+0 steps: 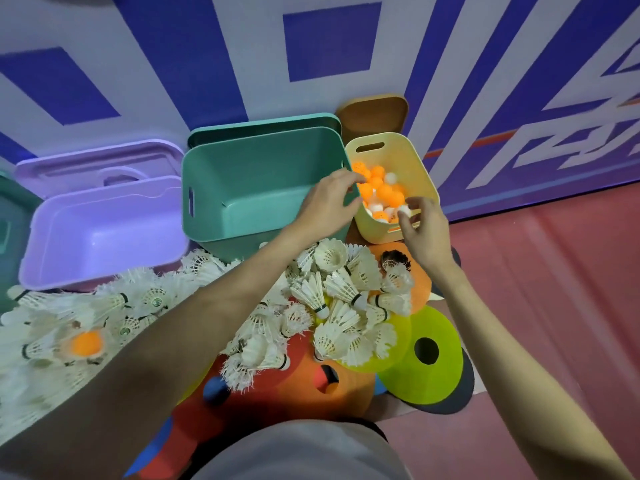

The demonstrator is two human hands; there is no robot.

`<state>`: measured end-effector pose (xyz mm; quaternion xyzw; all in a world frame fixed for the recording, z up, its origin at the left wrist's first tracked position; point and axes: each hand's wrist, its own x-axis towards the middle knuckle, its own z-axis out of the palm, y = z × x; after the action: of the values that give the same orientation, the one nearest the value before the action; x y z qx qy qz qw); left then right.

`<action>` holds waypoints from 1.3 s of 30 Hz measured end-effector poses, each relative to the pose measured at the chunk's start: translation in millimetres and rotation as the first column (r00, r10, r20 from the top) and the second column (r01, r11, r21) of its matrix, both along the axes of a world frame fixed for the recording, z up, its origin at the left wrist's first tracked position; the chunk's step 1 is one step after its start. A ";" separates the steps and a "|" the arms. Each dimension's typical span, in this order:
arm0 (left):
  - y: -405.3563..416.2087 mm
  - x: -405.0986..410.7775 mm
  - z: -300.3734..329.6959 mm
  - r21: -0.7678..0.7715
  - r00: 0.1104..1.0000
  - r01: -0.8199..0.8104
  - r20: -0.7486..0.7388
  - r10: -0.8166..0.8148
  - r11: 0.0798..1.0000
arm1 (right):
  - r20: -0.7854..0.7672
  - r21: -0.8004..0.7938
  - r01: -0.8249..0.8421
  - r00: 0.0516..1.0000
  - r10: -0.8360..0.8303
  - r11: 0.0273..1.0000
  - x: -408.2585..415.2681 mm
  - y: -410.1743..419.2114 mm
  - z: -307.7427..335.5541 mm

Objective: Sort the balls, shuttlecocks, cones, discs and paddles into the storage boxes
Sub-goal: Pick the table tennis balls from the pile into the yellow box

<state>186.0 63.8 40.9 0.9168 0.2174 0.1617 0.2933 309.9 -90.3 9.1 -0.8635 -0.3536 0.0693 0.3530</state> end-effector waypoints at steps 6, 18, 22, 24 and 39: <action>2.1 -108.9 -1.5 -0.104 0.975 -0.204 0.067 0.211 0.974 | 0.017 -0.038 -0.271 0.962 0.271 0.962 -90.4 -8.3 -3.0; -13.7 -356.4 -22.9 -0.166 0.845 -0.532 -0.046 0.532 0.830 | 0.021 -0.101 -0.680 0.728 0.685 0.726 -262.9 40.3 4.0; 1.7 -407.4 -19.2 -0.082 0.763 -0.646 -0.076 0.642 0.759 | 0.030 -0.129 -0.740 0.662 0.749 0.660 -305.3 66.2 4.6; 14.7 -426.3 -22.7 0.005 0.753 -0.648 -0.143 0.642 0.762 | 0.024 -0.149 -0.745 0.654 0.756 0.650 -323.2 77.8 4.8; 56.6 -413.6 -21.8 0.401 0.476 -0.373 -0.691 0.544 0.837 | -0.004 -0.285 -0.707 0.676 0.737 0.647 -383.4 105.5 -8.9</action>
<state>-227.6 120.4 19.1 0.8233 0.5436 -0.1614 0.0224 -73.5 15.2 0.1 -0.6917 -0.6751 0.2021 0.1579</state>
